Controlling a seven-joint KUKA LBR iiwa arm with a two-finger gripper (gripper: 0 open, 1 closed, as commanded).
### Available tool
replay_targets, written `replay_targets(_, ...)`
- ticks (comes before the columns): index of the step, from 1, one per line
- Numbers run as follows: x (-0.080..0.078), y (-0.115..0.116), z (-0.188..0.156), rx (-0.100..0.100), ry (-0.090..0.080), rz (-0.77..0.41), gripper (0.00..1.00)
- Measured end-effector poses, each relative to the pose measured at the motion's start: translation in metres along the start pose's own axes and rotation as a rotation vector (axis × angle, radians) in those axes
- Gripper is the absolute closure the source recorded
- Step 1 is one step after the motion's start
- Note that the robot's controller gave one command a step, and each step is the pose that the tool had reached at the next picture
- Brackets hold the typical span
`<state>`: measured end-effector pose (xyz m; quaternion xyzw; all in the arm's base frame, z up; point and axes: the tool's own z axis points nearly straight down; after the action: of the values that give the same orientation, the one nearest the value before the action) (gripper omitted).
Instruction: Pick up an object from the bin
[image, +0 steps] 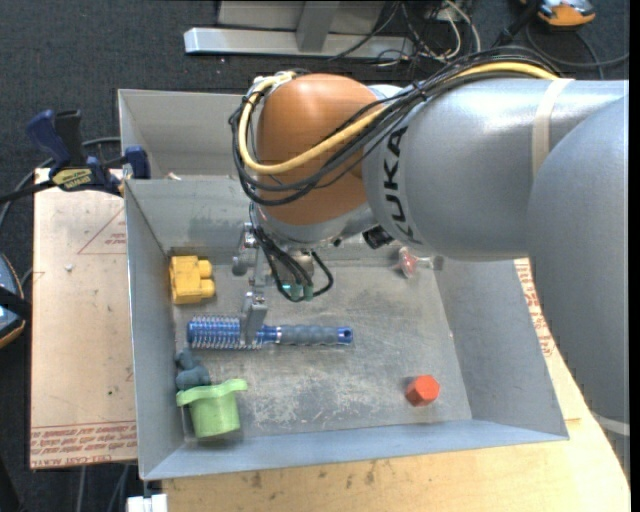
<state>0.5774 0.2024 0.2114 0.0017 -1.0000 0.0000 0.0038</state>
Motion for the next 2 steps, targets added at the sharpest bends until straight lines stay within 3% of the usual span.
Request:
replay_targets(1,-0.021,-0.026,0.14,-0.004,-0.015,-0.051,0.0)
replay_targets(2,-0.019,-0.025,0.11,-0.003,-0.012,-0.019,0.0)
